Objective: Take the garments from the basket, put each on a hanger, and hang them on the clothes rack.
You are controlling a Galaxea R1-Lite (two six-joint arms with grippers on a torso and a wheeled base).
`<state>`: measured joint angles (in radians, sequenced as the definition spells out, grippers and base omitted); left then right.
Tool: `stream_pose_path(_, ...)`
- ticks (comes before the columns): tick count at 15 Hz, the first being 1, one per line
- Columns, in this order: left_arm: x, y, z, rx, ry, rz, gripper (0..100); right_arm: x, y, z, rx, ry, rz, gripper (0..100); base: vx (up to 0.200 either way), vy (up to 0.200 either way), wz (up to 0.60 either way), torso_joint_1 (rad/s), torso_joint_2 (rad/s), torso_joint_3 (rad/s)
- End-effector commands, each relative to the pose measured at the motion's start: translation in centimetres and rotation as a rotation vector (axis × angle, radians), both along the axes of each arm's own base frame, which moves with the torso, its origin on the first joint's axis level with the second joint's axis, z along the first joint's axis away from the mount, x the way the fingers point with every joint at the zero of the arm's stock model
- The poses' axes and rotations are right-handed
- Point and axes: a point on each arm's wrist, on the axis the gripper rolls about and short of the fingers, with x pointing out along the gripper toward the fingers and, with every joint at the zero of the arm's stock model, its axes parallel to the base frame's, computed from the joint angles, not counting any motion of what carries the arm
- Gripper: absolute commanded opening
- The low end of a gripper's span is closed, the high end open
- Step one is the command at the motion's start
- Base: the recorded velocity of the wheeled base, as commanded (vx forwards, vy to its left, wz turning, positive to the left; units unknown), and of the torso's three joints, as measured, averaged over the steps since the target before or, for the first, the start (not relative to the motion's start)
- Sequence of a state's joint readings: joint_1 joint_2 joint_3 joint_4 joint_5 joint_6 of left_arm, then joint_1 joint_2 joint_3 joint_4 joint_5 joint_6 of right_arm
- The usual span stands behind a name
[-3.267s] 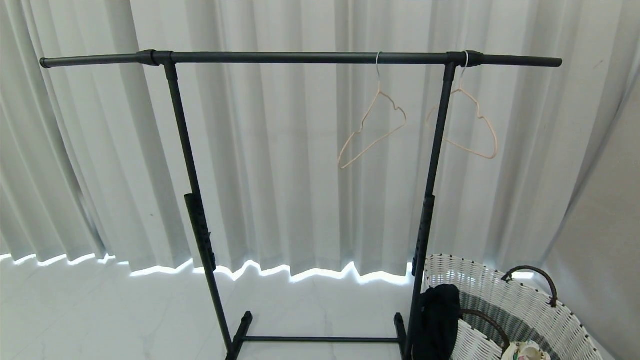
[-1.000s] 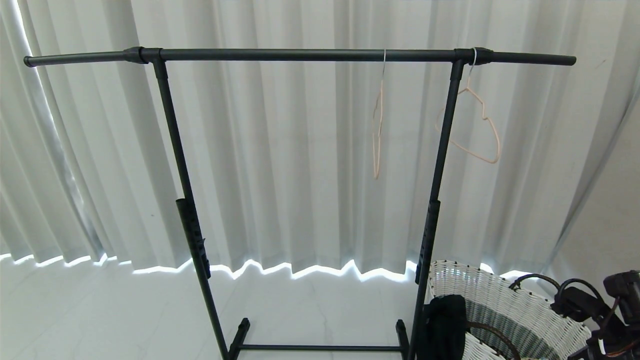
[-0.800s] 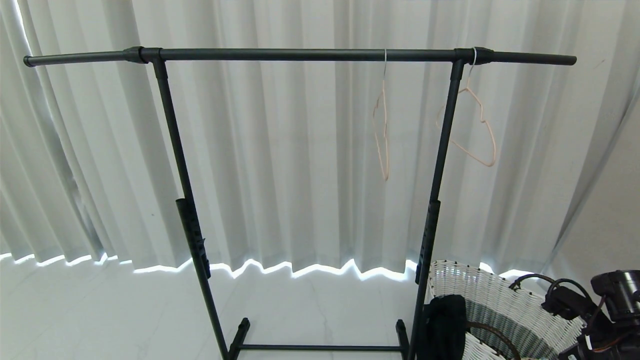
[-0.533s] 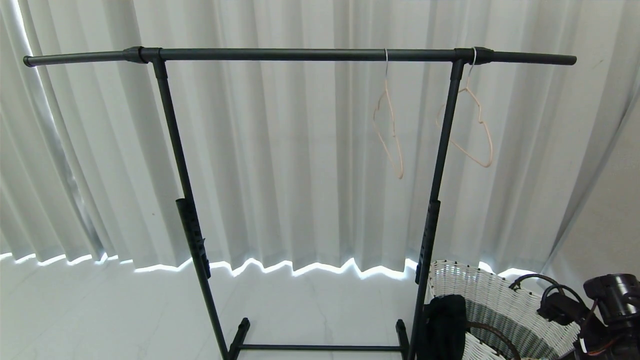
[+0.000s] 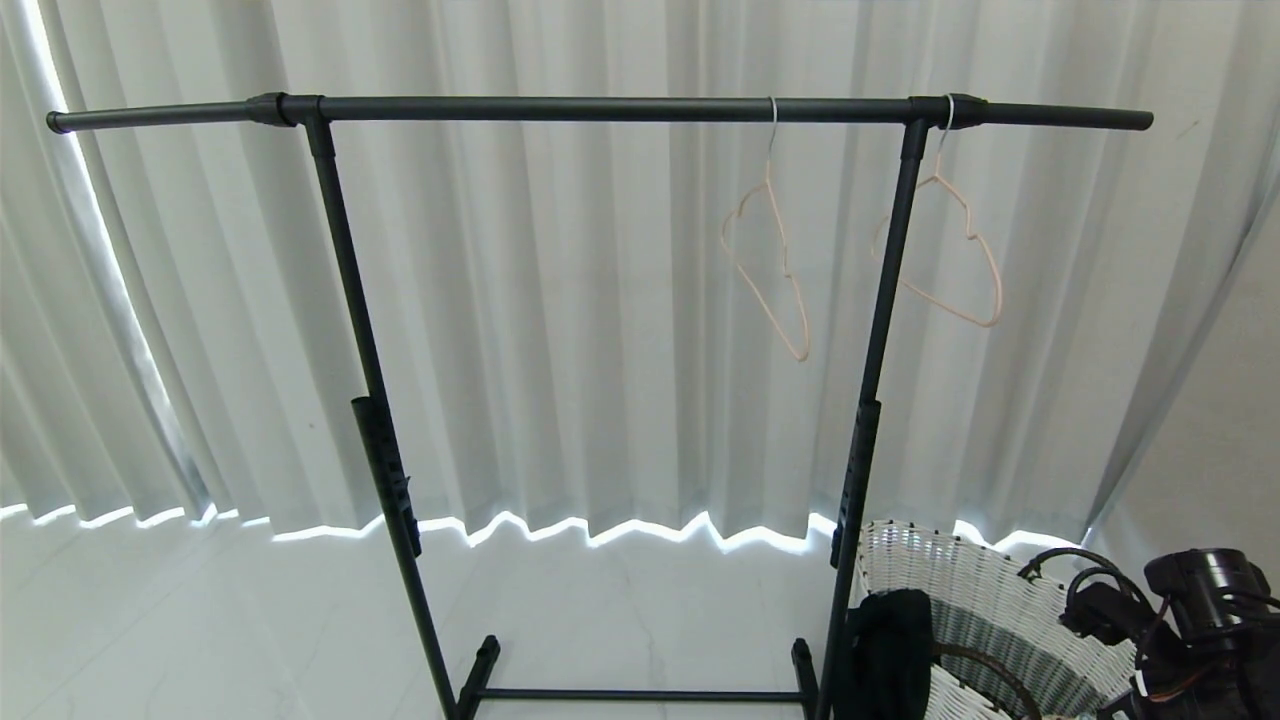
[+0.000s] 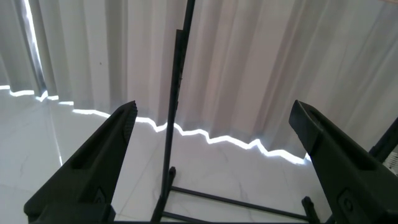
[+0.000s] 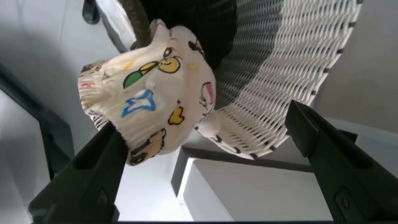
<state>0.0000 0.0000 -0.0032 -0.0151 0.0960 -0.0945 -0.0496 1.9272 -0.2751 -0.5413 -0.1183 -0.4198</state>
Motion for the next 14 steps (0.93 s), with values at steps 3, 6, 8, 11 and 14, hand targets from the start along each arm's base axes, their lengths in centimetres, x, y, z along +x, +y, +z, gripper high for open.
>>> stream_pose_path(3, 0.0, 0.0, 0.0, -0.001, 0.000, 0.001, 100, -0.5, 0.1, -0.6, 0.003, 0.038, 0.006, 100, 0.000, 0.000, 0.00, 0.000, 0.00, 0.000)
stream_pose_path(6, 0.0, 0.0, 0.0, -0.001, 0.000, 0.001, 100, -0.9, 0.2, -0.1, 0.005, 0.019, 0.007, 0, 0.000, 0.000, 0.00, 0.000, 0.00, 0.000)
stream_pose_path(8, 0.0, 0.0, 0.0, -0.001, 0.000, 0.001, 100, -1.9, 0.3, 0.7, 0.009, -0.007, 0.007, 0, 0.000, 0.000, 0.00, 0.000, 0.00, 0.000)
stream_pose_path(11, 0.0, 0.0, 0.0, 0.010, 0.004, -0.004, 100, -5.2, 1.1, 2.8, 0.014, -0.082, 0.057, 0, 0.000, 0.000, 0.00, 0.000, 0.00, 0.000)
stream_pose_path(14, 0.0, -0.2, -0.1, 0.094, 0.016, -0.076, 100, -6.4, 2.1, 6.2, 0.028, -0.229, 0.132, 0, 0.000, 0.000, 0.00, 0.000, 0.00, 0.000)
